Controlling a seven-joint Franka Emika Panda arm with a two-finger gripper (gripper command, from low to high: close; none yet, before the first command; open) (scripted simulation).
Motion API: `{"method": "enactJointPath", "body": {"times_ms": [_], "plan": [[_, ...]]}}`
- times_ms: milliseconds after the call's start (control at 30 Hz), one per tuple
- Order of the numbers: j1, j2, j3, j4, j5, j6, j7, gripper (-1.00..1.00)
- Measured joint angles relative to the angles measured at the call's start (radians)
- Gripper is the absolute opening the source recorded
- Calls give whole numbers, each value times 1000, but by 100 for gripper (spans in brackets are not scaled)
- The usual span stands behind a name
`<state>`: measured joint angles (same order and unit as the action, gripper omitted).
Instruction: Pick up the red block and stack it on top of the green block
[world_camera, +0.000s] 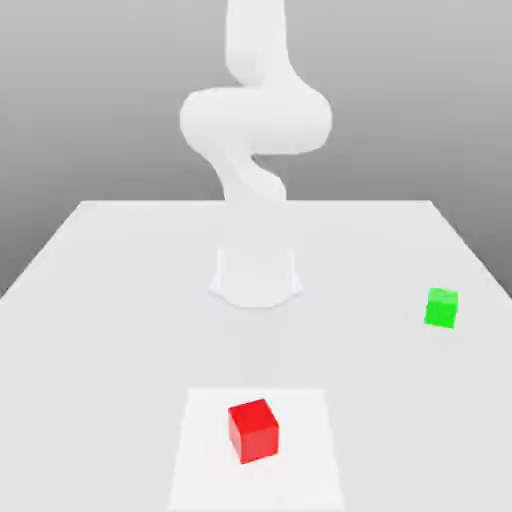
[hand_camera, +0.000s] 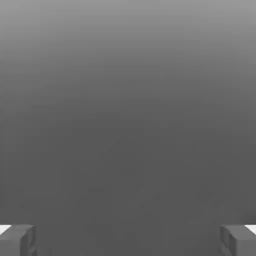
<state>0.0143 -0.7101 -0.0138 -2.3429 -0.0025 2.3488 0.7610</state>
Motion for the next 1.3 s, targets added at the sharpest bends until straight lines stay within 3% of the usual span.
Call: {"method": "enactJointPath", "body": {"times_ms": [667,867,900,1133,1300], "plan": [[65,733,-71,-347,16,397,-343,0],[43,950,-40,-336,59,570,-391,0],[39,979,-34,-332,64,595,-394,-100],[36,982,-31,-332,62,597,-393,-100],[45,825,-49,-355,24,464,-366,-100]]}}
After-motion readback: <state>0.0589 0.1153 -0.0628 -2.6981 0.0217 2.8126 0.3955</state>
